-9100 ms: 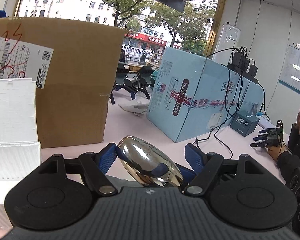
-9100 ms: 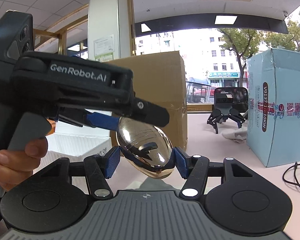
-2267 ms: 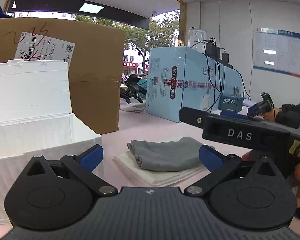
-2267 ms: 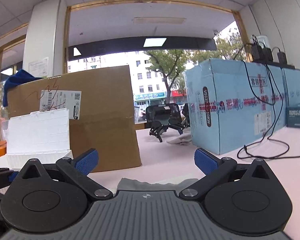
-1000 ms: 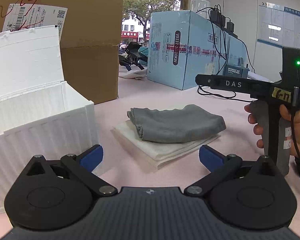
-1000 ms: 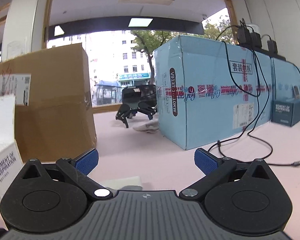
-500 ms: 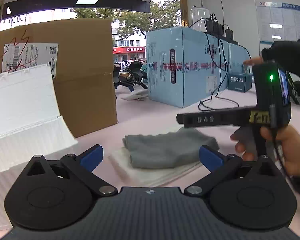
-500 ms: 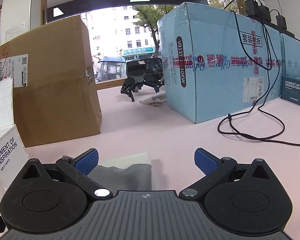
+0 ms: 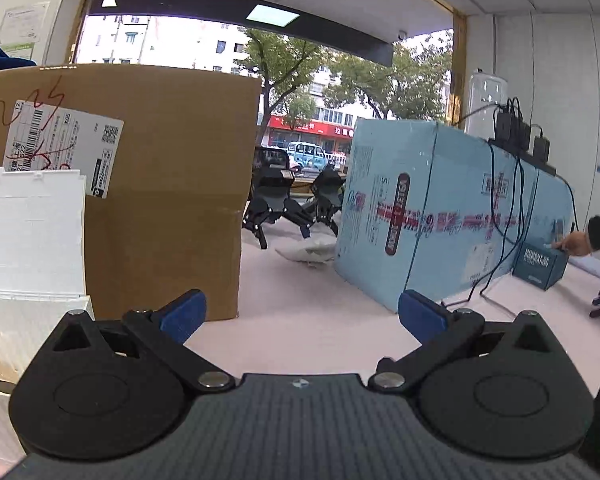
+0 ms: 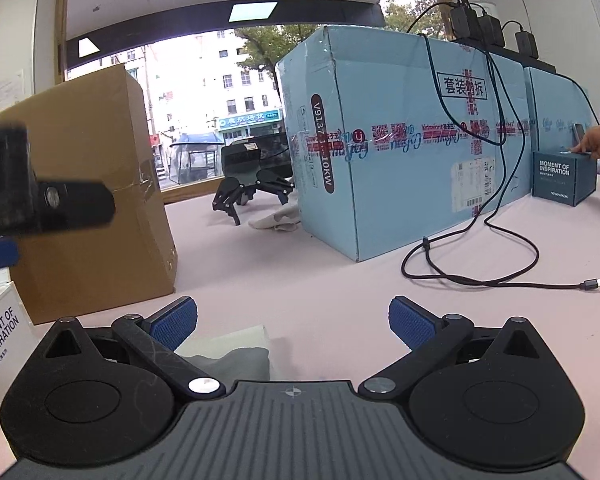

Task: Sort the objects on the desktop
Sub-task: 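Withdraw both grippers from the box back toward the grey cloth, then grasp the edge of the grey cloth with the right gripper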

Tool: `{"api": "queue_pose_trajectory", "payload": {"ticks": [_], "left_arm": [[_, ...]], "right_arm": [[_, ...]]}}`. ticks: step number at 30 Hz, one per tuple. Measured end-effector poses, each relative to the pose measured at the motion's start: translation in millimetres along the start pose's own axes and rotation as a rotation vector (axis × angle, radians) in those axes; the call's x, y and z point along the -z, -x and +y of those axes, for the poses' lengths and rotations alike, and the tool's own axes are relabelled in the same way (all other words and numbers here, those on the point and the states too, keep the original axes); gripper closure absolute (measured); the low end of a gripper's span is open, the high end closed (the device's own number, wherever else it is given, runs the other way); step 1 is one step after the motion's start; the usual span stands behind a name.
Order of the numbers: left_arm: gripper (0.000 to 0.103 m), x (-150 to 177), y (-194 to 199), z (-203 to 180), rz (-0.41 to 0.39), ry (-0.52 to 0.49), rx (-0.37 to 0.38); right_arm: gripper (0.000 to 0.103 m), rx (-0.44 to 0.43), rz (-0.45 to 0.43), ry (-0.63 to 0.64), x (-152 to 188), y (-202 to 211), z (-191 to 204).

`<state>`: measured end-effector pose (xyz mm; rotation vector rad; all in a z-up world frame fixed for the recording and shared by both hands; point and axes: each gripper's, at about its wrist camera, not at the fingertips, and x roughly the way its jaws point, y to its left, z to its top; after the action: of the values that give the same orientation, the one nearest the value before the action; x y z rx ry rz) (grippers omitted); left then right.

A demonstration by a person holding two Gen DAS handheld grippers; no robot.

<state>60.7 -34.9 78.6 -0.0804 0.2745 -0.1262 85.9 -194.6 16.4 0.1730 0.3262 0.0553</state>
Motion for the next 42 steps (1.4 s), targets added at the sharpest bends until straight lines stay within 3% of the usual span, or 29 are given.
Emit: {"api": "queue_pose_trajectory", "payload": {"ticks": [3, 7, 15, 24, 26, 30, 36, 38, 40, 42], "left_arm": [[0.000, 13, -12, 7, 0.042, -0.047, -0.046], [0.000, 19, -25, 22, 0.107, 0.011, -0.046], [0.000, 20, -22, 26, 0.098, 0.023, -0.041], [0.000, 10, -12, 44, 0.058, 0.163, 0.036], [0.000, 10, -12, 45, 0.057, 0.168, 0.040], [0.000, 9, -11, 45, 0.048, 0.175, 0.036], [0.000, 7, -9, 47, 0.031, 0.176, 0.005], [0.000, 6, -9, 46, 0.035, 0.166, -0.003], [0.000, 4, -9, 46, 0.038, 0.151, -0.002], [0.000, 1, -8, 47, 0.047, 0.133, 0.004]], "right_arm": [[0.000, -0.016, 0.022, 0.003, 2, -3, 2], [0.000, -0.010, 0.020, 0.050, 5, -3, 9], [0.000, -0.076, 0.039, 0.029, 3, -1, 6], [0.005, -0.261, 0.162, -0.261, -7, -7, -30], [0.015, -0.278, 0.191, -0.297, -6, -10, -34], [0.054, -0.304, 0.271, -0.320, -3, -18, -34], [0.064, -0.283, 0.335, -0.280, 2, -23, -28], [0.072, -0.275, 0.354, -0.273, 4, -26, -27], [0.088, -0.243, 0.365, -0.244, 6, -28, -25], [0.094, -0.226, 0.352, -0.226, 6, -26, -25]]}}
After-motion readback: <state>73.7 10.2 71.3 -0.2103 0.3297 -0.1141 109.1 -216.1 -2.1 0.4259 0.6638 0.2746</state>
